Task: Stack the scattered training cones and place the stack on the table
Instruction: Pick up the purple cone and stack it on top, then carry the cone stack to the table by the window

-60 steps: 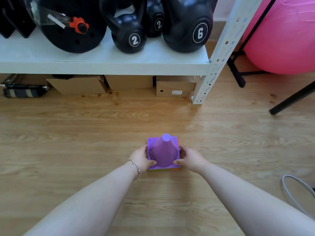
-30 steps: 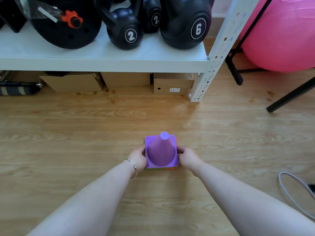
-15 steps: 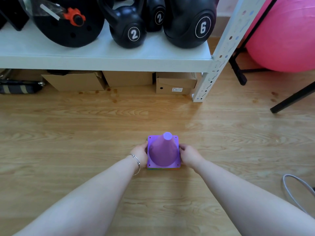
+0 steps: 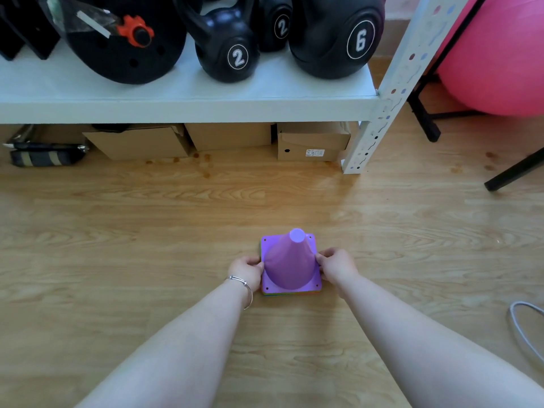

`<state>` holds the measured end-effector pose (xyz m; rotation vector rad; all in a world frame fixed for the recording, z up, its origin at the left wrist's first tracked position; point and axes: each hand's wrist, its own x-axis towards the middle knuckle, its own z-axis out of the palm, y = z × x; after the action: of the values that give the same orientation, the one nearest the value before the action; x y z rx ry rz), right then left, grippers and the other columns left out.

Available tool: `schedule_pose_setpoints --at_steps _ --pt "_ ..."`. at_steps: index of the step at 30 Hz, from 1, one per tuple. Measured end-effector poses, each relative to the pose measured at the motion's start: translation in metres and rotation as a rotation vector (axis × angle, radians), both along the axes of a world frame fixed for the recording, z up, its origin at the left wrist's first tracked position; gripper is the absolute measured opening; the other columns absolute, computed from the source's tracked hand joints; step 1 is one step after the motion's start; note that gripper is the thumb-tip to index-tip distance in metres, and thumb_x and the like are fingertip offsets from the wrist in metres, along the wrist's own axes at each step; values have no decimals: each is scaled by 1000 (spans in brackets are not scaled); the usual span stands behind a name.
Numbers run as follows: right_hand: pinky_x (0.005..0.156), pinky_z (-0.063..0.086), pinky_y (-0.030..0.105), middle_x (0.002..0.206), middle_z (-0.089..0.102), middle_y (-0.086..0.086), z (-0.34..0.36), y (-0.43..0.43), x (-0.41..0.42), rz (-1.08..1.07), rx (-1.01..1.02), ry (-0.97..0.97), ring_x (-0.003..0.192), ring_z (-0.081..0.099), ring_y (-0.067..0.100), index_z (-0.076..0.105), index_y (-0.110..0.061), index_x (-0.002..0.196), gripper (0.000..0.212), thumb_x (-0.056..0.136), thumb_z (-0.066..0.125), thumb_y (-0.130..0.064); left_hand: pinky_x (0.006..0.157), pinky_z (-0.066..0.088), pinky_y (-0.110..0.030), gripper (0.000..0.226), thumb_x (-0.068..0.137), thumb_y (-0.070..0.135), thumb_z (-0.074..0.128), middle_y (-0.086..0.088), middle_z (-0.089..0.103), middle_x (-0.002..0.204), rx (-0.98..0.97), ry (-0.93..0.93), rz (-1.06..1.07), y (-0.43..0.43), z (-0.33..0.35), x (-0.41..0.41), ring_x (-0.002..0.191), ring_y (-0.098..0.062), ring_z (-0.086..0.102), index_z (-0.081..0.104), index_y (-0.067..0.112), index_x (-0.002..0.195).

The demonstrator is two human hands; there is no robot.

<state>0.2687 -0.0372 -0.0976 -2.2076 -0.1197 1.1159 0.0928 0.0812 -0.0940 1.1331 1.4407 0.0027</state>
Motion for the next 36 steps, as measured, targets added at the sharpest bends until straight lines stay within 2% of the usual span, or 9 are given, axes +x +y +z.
schedule_pose_setpoints --at_steps 3,8,10,14,18,22,27,30,36 --pt "88 55 48 95 73 18 4 1 -4 -2 11 -14 94 69 33 71 -10 93 18 86 62 -24 93 53 -48 6 83 15 66 -17 70 102 -10 -2 54 -1 -5 0 100 -31 66 64 16 88" --pt "92 53 48 98 74 16 8 0 -10 -26 27 24 95 68 31 72 -7 99 23 88 62 -24 90 54 -47 24 84 12 63 -15 68 93 -51 -45 82 3 2 -3 87 -28 66 66 5 107" --pt "92 53 48 96 73 14 10 -2 -13 -42 38 34 88 66 27 71 -8 96 20 87 62 -24 89 55 -47 21 86 10 62 -13 66 89 -56 -50 80 4 9 -3 82 -26 64 64 5 106" --pt "90 52 46 85 68 7 18 -8 -18 -71 61 51 81 61 22 69 -13 85 14 86 63 -25 91 53 -49 11 87 9 61 -12 67 97 -51 -49 47 5 22 -6 90 -28 66 63 13 97" --pt "86 53 49 77 67 10 57 -16 -28 -164 116 89 75 60 23 66 -16 68 22 89 60 -16 90 54 -50 20 85 10 62 -11 71 99 -40 -60 -1 4 45 -11 88 -28 68 66 8 105" --pt "87 53 47 80 68 9 120 -28 -42 -239 166 114 78 60 22 68 -18 74 20 91 58 -15 91 53 -53 24 86 8 61 -18 70 107 -112 -120 77 -7 116 -17 96 -35 68 62 6 110" --pt "74 58 36 87 66 16 219 -52 -57 -319 255 221 78 62 24 68 -1 96 16 94 55 -9 90 55 -45 24 90 5 57 -18 68 105 -141 -194 139 -28 236 -25 92 -30 66 59 6 114" --pt "83 57 40 96 71 18 288 -68 -61 -333 301 260 83 66 25 70 -7 92 13 93 57 -10 87 54 -43 25 90 4 56 -20 69 105 -145 -208 159 -45 311 -31 87 -28 65 59 3 116" --pt "93 54 45 110 70 22 440 -104 -63 -292 395 298 102 68 33 65 5 111 23 92 57 -6 90 54 -43 29 89 4 59 -22 68 109 -148 -244 200 -77 460 -39 87 -27 66 59 -1 118"
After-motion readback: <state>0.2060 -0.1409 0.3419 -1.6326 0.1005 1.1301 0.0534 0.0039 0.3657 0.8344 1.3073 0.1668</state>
